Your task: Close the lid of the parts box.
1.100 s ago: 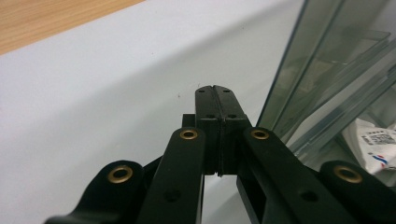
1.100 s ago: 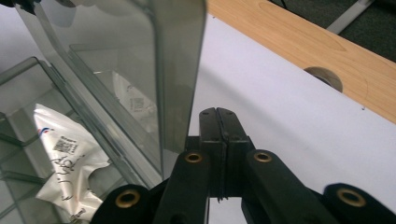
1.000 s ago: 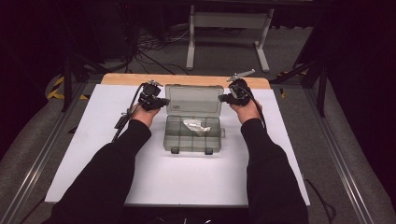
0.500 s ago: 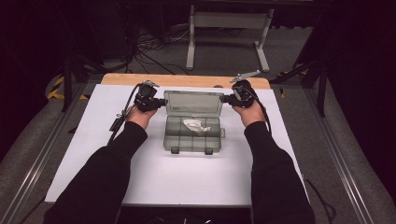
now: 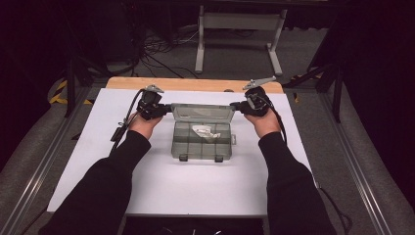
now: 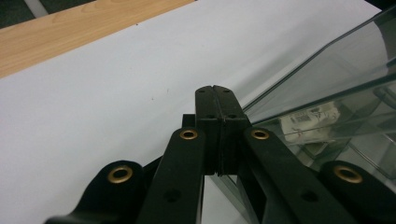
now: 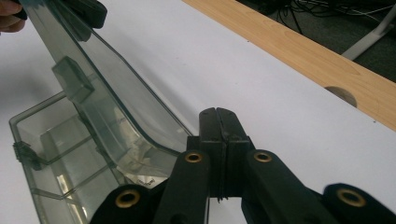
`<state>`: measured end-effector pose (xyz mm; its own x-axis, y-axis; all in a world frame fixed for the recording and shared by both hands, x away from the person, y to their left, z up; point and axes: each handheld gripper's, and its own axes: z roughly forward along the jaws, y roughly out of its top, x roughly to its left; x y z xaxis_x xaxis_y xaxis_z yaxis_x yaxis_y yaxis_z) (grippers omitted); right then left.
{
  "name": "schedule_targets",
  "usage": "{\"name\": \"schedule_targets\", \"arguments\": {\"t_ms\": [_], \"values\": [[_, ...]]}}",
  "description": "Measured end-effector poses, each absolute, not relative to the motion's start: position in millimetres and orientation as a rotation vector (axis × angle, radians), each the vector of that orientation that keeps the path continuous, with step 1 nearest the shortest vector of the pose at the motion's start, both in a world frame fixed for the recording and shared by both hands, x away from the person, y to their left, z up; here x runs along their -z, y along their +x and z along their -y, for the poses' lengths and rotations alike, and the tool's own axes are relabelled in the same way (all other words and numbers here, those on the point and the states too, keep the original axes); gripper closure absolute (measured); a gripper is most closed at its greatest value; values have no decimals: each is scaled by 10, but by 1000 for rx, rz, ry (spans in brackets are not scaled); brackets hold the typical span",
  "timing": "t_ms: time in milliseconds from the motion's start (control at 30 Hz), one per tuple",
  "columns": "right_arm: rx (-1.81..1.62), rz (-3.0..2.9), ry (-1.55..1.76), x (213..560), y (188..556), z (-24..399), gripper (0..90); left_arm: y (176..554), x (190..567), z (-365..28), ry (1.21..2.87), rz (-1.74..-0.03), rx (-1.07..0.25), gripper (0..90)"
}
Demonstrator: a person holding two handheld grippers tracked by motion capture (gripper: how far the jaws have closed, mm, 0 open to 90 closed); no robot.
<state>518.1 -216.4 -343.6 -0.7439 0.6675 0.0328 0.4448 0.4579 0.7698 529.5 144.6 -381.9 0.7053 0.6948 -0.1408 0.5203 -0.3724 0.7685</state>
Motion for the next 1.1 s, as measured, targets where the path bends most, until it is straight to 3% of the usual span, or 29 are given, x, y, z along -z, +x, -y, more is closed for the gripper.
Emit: {"name": "schedule_targets", "arguments": {"t_ms": [1100], "values": [[-1132,-2563,872,3436,4695,2045,900,4794,3685,-1452,2105,-793,-207,893]]}}
